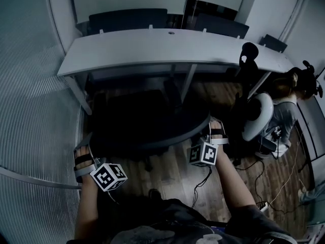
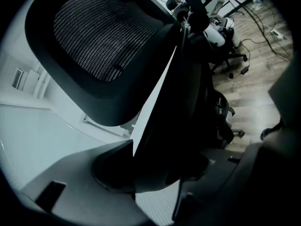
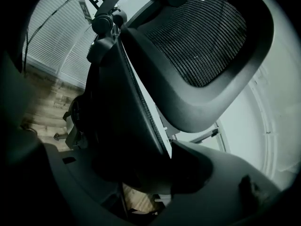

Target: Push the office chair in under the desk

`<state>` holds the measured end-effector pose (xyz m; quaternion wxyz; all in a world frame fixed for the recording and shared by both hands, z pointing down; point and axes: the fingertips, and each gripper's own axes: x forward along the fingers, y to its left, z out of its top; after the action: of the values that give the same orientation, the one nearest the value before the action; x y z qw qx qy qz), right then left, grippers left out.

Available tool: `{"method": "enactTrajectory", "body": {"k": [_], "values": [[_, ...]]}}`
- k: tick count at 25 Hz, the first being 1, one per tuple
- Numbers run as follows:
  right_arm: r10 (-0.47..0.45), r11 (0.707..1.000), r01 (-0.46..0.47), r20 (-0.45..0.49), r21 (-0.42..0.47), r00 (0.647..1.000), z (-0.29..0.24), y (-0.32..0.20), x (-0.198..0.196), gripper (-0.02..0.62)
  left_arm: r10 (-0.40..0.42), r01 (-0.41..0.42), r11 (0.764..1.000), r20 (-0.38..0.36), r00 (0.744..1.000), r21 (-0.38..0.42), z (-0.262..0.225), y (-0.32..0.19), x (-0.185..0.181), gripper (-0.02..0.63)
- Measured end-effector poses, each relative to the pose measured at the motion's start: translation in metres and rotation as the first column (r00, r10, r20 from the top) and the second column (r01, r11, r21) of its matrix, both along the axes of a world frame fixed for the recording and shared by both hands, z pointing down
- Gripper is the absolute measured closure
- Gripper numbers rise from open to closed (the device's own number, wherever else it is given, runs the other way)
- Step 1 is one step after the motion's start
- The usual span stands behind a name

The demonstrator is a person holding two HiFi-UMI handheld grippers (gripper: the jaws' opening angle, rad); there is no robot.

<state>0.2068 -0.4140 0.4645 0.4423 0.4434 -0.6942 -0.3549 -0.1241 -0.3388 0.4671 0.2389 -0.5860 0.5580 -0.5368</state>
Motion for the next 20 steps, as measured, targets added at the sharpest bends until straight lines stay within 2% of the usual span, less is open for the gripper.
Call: {"method": "enactTrajectory", "body": {"k": [5,10,20], "values": [[-0.027,1.000,0.026,-0.009,-0.015,1.000,0.006,-0.037,-0.007,0.331,-0.014,0.014,1.000,0.007,1.000,0.003,0.004,-0.031,-0.006,0.362],[-0.035,0.999,0.035,0.001,-0.004,0.999,0.003,-0.071,-0.029,0.334,-0.030,0.030,0.999,0.007,1.000,-0.019,0.003,-0.067,-0.028,0.362],[-0.047,0.999,0.047,0.000,-0.003,0.999,0.000,-0.112,-0.083,0.341,0.033,-0.033,0.999,0.001,0.999,-0.029,-0.001,-0.119,-0.083,0.357]]}}
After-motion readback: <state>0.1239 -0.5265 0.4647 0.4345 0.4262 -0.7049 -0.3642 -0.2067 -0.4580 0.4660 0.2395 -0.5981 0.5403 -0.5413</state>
